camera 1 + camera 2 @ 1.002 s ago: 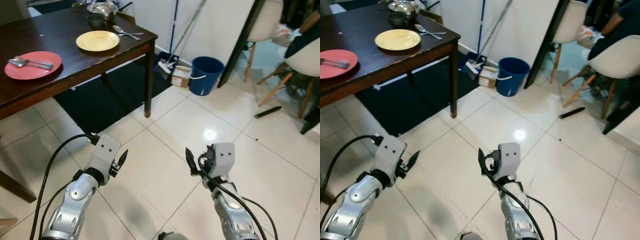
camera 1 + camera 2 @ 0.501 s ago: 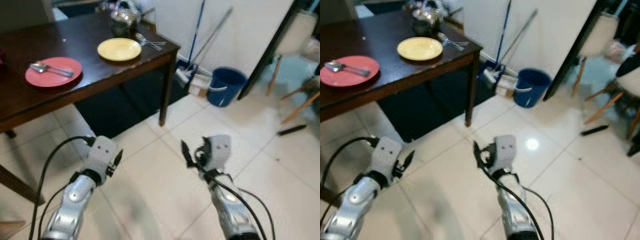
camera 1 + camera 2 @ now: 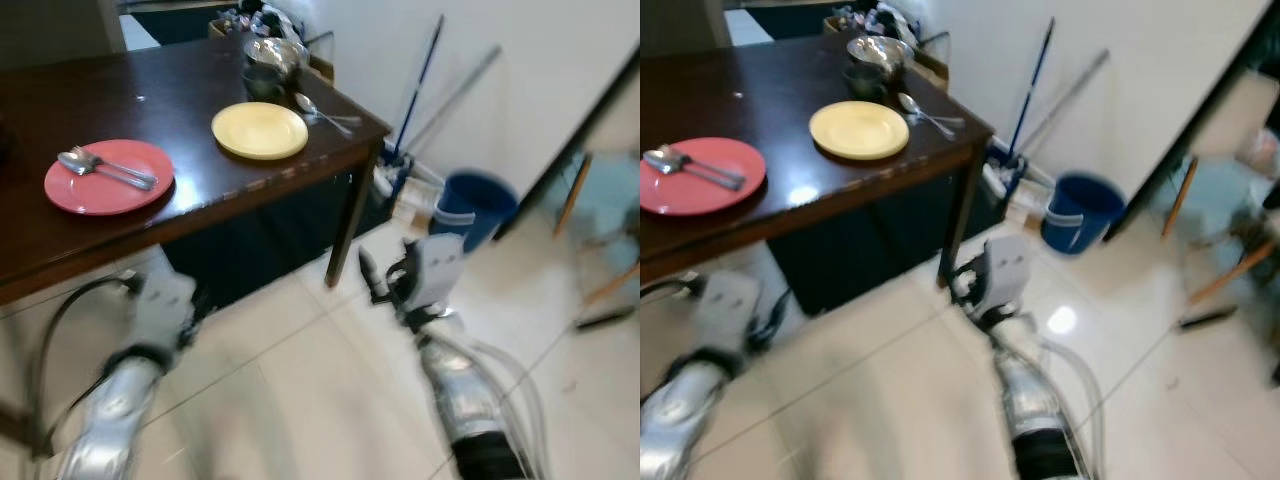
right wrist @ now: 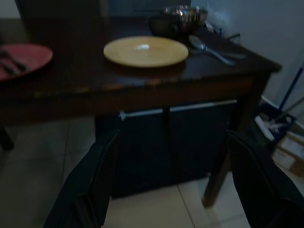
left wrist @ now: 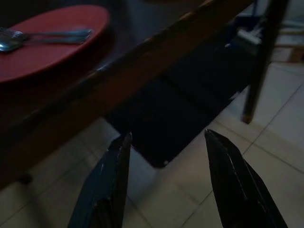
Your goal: Setting the table
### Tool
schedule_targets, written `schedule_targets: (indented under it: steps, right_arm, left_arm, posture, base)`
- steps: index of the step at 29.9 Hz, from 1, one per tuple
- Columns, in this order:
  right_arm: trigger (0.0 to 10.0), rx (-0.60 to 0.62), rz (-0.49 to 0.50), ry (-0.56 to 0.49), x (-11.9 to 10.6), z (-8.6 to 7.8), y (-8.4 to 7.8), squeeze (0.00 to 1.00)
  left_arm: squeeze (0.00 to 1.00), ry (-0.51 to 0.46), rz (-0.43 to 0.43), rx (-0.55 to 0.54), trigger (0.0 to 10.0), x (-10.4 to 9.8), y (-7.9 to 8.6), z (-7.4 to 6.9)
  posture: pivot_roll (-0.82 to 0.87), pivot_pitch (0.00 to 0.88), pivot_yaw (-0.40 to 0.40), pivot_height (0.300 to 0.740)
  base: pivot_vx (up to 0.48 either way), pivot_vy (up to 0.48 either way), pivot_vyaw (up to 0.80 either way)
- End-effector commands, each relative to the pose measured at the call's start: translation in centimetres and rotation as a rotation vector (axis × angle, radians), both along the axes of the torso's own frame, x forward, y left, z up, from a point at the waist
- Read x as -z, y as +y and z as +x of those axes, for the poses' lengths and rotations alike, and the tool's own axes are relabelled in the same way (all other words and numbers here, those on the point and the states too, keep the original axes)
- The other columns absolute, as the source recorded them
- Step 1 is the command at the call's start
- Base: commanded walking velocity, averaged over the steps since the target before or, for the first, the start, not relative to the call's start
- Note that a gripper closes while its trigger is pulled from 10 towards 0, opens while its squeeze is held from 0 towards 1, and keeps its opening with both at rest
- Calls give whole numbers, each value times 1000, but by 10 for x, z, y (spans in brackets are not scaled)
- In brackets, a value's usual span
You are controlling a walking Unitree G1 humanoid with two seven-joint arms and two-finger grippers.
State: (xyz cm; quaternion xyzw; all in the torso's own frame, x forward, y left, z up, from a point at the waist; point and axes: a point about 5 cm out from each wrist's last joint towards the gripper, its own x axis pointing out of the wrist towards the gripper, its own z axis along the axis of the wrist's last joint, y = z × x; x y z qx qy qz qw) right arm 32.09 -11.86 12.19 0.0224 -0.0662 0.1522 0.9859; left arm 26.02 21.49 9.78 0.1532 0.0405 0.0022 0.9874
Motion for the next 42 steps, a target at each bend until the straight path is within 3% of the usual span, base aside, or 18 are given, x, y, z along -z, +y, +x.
schedule_targets:
  steps: [1, 7, 10, 16, 27, 28, 33, 42]
  right_arm:
    - [10000, 29, -3, 27, 5, -1, -13, 0]
    - [10000, -27, 6, 3, -2, -3, -9, 0]
    - [10000, -111, 30, -2, -6, -6, 1, 0]
    - [10000, -255, 79, 17, -9, -11, 15, 0]
    - [10000, -264, 81, 9, -12, -11, 15, 0]
    - [10000, -257, 99, 14, -13, -12, 15, 0]
    - [10000, -248, 105, 20, -13, -13, 14, 0]
    - [10000, -251, 115, 31, -10, -15, 17, 0]
  left_arm:
    - [0, -31, -34, -6, 10000, -7, -5, 1]
    - [0, -132, -26, -113, 10000, -28, 5, 7]
    - [0, -186, -15, -203, 10000, -40, 16, 11]
    - [0, -179, 24, -255, 10000, -43, 24, 12]
    - [0, -126, 1, -270, 10000, -37, 26, 11]
    - [0, -107, -32, -247, 10000, -36, 26, 10]
    - [0, -93, -33, -226, 10000, -35, 24, 8]
    - [0, -76, -30, -220, 10000, -33, 21, 9]
  posture:
    - [18, 7, -59, 740]
    - [7, 5, -44, 740]
    - [4, 4, -37, 740]
    - [-1, 8, -19, 740]
    - [-4, 14, -7, 740]
    - [-6, 18, -4, 740]
    - [-5, 20, 1, 740]
    - [-9, 23, 6, 740]
  base:
    - [480, 0, 0]
    - [480, 0, 0]
    - [480, 0, 0]
    - [480, 0, 0]
    - [457, 0, 0]
    - [0, 0, 0]
    - [0, 0, 0]
    - [0, 0, 751]
